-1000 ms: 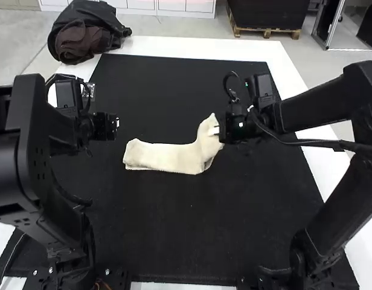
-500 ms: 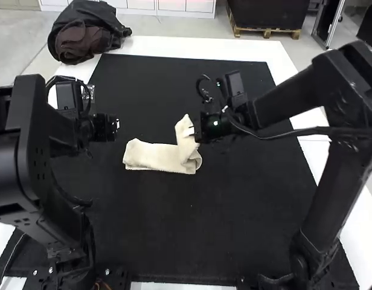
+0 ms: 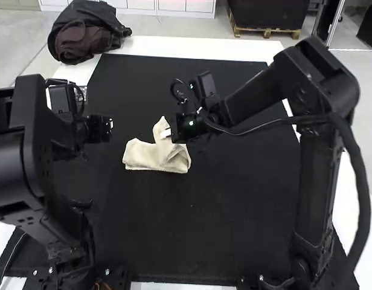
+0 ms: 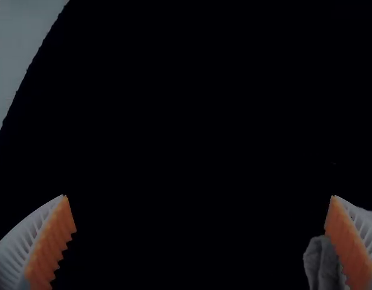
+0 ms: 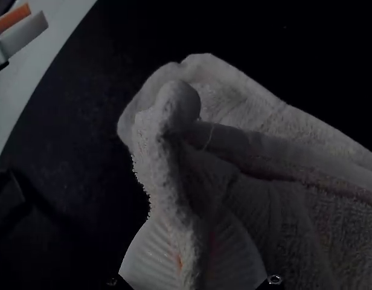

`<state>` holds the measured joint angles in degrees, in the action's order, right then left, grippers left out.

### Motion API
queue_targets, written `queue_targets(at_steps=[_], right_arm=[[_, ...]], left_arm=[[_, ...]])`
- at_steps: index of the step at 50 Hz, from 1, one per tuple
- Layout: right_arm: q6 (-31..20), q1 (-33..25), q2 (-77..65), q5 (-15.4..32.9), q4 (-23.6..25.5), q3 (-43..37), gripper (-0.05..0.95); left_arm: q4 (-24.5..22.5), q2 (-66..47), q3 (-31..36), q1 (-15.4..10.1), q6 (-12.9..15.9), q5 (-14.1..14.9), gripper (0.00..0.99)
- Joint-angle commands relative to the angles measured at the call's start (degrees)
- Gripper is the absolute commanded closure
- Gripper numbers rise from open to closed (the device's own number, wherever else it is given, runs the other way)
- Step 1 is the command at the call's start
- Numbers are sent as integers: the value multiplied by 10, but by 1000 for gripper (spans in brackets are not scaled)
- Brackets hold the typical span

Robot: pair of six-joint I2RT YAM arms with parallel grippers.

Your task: Fold the towel.

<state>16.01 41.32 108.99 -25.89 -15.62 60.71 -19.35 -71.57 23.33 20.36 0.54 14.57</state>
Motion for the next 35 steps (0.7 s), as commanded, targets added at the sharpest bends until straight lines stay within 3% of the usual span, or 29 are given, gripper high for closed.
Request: queue_targets(at_steps=[1, 26, 28, 32, 35], right_arm=[[9, 14, 15, 6, -6, 37, 923], [29, 43, 113, 2, -6, 149, 905], [37, 45, 119, 0, -6, 155, 816], [40, 46, 127, 0, -6, 168, 533], [48, 46, 129, 0, -12, 175, 423]], left_arm=[[-6, 9, -6, 11, -4, 0, 30], [-9, 9, -7, 23, 0, 6, 30], [-11, 9, -9, 23, -1, 6, 30], [-14, 9, -13, 24, -1, 6, 30], [-16, 9, -15, 24, -1, 6, 30]])
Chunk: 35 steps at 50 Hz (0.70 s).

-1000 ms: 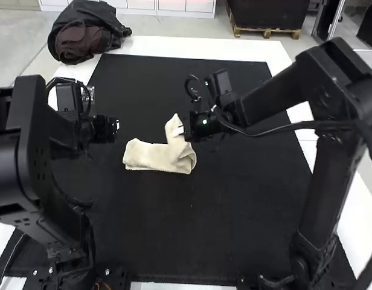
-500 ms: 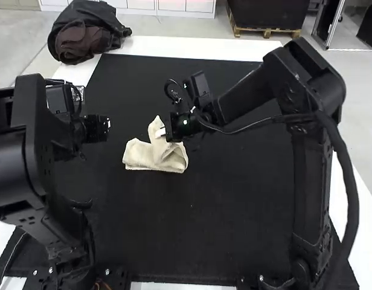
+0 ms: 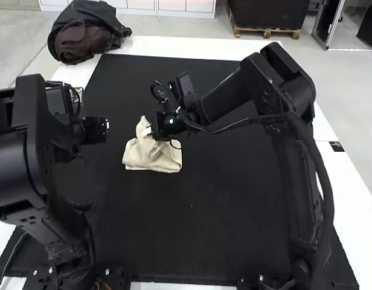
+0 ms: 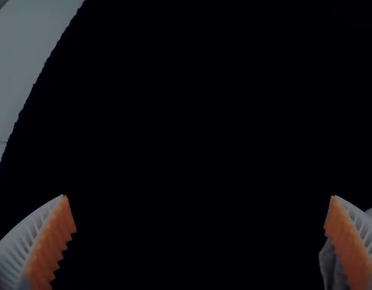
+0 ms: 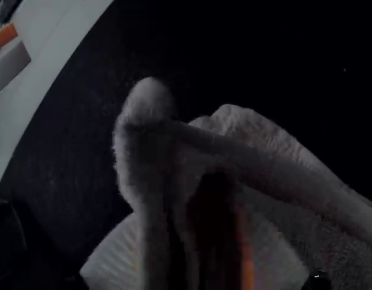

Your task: Fold the towel.

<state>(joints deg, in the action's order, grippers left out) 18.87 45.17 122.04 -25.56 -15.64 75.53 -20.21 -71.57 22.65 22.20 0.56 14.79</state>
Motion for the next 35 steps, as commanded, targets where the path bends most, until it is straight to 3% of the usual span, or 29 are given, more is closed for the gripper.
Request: queue_targets(at_steps=[1, 4, 11, 19, 21, 26, 29, 35], right_arm=[[22, 8, 0, -5, -17, 30, 390], [38, 7, 0, -15, -30, 38, 261], [46, 7, -2, -20, -34, 57, 138], [39, -7, -19, -19, -29, 56, 125], [33, -13, -25, -19, -22, 52, 241], [35, -25, -44, -20, -18, 29, 718], [35, -31, -50, -20, -20, 15, 918], [35, -35, -53, -37, -19, -14, 920]], left_arm=[[-7, 9, -9, 6, -1, 4, 30], [-7, 9, -12, 6, -2, 4, 30], [-8, 9, -13, 5, -3, 4, 30], [-10, 9, -12, 6, -3, 4, 30], [-9, 9, -12, 5, -3, 4, 30], [-8, 9, -11, 5, -3, 4, 30], [-12, 9, -11, 5, -4, 4, 30], [-11, 9, -9, 4, -6, 3, 30]])
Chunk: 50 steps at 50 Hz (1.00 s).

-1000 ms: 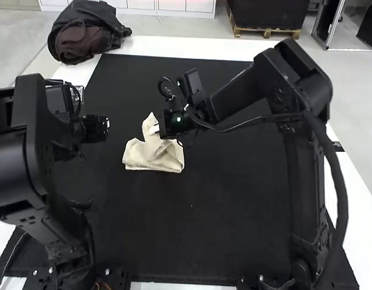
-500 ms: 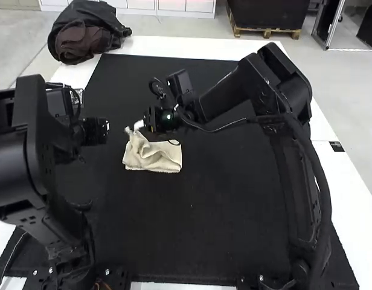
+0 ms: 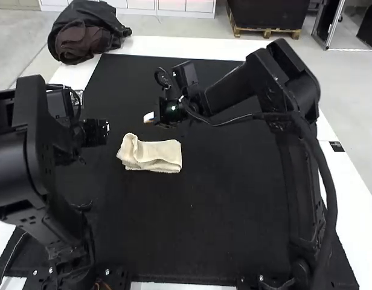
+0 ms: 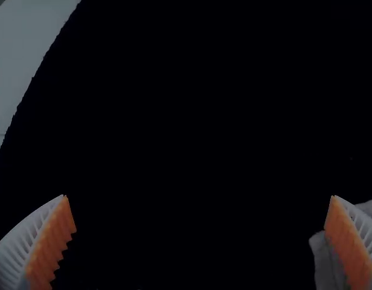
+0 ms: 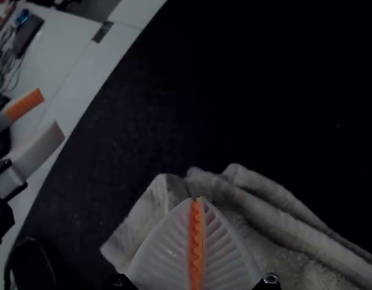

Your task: Fold the towel.

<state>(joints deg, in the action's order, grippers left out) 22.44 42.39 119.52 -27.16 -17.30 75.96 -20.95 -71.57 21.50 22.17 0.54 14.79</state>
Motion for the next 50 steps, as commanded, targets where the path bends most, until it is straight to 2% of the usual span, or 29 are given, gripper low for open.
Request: queue_targets(at_steps=[1, 6, 20, 40, 50], right_arm=[[-1, -8, -29, -24, -3, -22, 920], [-5, -8, -30, -33, -6, -36, 920], [-3, -7, 1, -47, -55, -64, 920], [10, 3, 50, -75, -107, -60, 921], [16, 9, 56, -86, -110, -49, 921]], left_arm=[[-3, 9, 2, 4, -6, 3, 30], [-2, 9, 3, 6, -5, 4, 30], [-7, 9, 3, 5, -12, 5, 30], [-10, 9, 3, 5, -12, 9, 30], [-9, 9, 0, 3, -16, 9, 30]])
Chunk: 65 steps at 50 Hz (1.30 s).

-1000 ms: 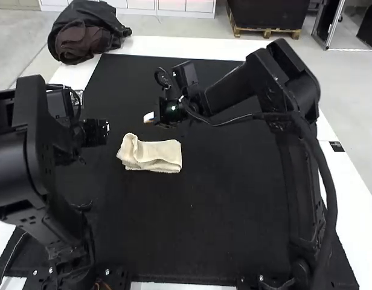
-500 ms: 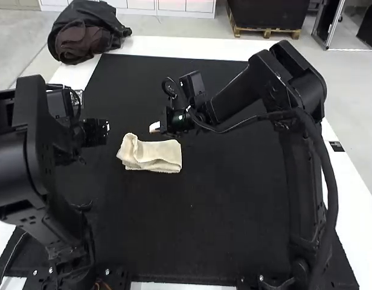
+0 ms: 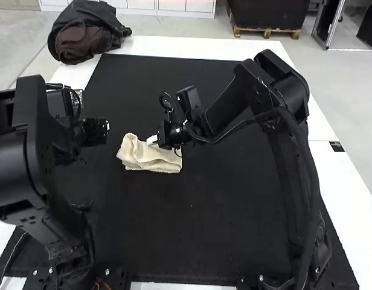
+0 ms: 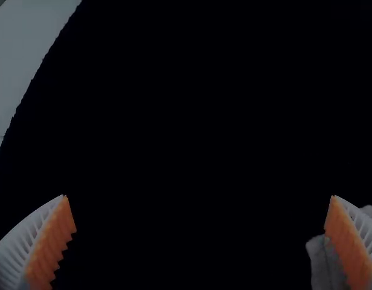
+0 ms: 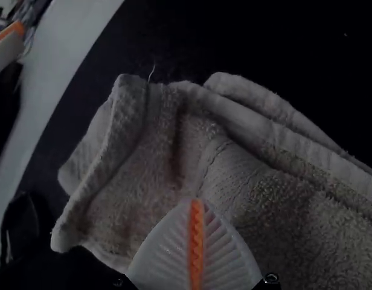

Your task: Fold the towel.

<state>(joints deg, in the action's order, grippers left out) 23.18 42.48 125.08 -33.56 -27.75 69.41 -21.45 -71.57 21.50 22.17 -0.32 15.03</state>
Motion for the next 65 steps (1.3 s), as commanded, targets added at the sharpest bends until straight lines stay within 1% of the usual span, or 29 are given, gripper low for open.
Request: queue_targets(at_steps=[1, 9, 35, 39, 44, 65], right_arm=[[10, 9, 0, -24, -6, 18, 921], [10, 16, 4, -31, -10, 25, 920], [12, 34, 50, -60, -24, 66, 920], [12, 38, 56, -63, -25, 72, 921], [12, 39, 65, -67, -28, 79, 921], [12, 38, 124, -82, -77, 87, 920]], left_arm=[[-4, 9, 0, 3, -7, 7, 30], [-5, 9, -1, 3, -13, 6, 30], [-5, 9, -1, 3, -14, 7, 30], [-6, 9, 0, 2, -20, 7, 30], [-7, 9, 1, 2, -20, 7, 30], [-12, 9, -1, 2, -20, 8, 30]])
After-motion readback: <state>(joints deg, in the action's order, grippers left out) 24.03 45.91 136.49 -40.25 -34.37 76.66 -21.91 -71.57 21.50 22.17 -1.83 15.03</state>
